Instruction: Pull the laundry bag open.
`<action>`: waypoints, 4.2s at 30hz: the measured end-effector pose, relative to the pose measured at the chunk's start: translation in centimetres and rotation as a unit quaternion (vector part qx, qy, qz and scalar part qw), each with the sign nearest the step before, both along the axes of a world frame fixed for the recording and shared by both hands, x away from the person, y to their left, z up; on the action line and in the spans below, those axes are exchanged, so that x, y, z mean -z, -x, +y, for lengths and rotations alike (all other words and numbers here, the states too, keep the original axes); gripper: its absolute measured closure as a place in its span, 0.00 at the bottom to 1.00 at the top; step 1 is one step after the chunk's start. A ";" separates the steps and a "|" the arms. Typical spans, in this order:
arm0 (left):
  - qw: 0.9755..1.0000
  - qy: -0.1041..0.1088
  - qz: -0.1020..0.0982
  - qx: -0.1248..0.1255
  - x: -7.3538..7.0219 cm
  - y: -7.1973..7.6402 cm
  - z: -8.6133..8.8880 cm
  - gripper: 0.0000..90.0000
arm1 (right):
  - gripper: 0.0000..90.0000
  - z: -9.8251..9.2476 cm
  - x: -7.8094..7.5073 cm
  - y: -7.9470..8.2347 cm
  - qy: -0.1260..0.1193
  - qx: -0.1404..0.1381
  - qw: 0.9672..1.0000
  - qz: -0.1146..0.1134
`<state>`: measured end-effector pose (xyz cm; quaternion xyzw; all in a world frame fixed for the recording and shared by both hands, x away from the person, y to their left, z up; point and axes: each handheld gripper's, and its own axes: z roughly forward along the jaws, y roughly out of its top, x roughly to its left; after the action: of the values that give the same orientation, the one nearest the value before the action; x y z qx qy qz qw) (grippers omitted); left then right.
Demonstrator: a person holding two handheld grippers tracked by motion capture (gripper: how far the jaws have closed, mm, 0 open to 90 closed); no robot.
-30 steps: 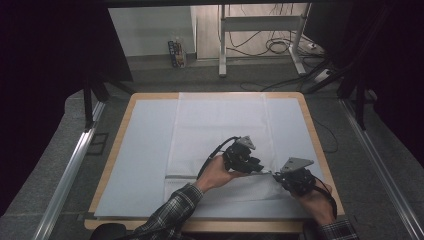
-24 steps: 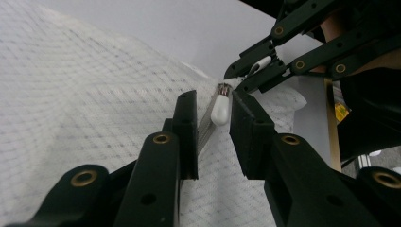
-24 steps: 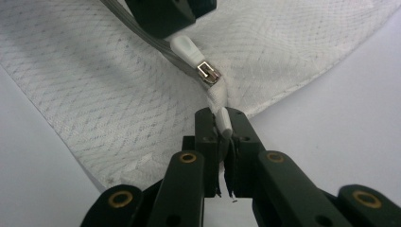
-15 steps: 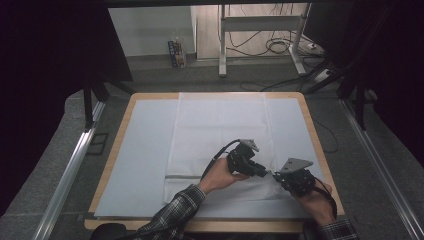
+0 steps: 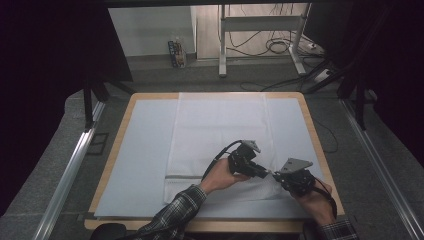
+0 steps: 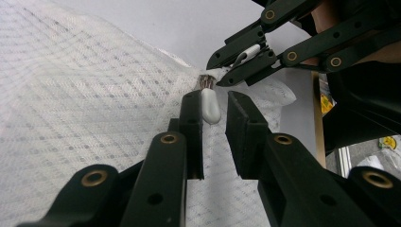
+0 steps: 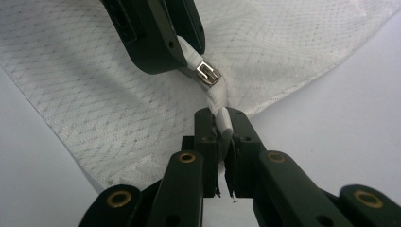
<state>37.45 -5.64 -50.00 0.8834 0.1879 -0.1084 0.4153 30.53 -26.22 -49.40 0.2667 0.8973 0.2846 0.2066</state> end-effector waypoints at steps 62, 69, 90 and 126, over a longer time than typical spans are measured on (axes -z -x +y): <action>1.000 -0.026 -0.004 0.007 -0.2 0.1 1.2 0.97 | 0.94 0.7 0.5 -1.1 0.002 -0.027 0.999 0.021; 1.000 -0.028 -0.004 0.003 -0.1 0.1 1.8 0.97 | 0.94 0.8 0.5 -1.1 0.005 -0.029 0.999 0.019; 0.999 -0.028 0.002 -0.025 0.4 0.5 4.1 0.97 | 0.94 0.5 0.5 -1.1 -0.004 -0.017 0.999 0.027; 0.998 -0.021 0.007 -0.065 0.7 1.2 9.1 0.97 | 0.94 0.2 0.5 -1.3 -0.016 -0.009 0.999 0.032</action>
<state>36.24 3.50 -50.68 0.8770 0.2500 -0.0830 0.4018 31.78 -26.04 -49.90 0.2710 0.9012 0.2922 0.1706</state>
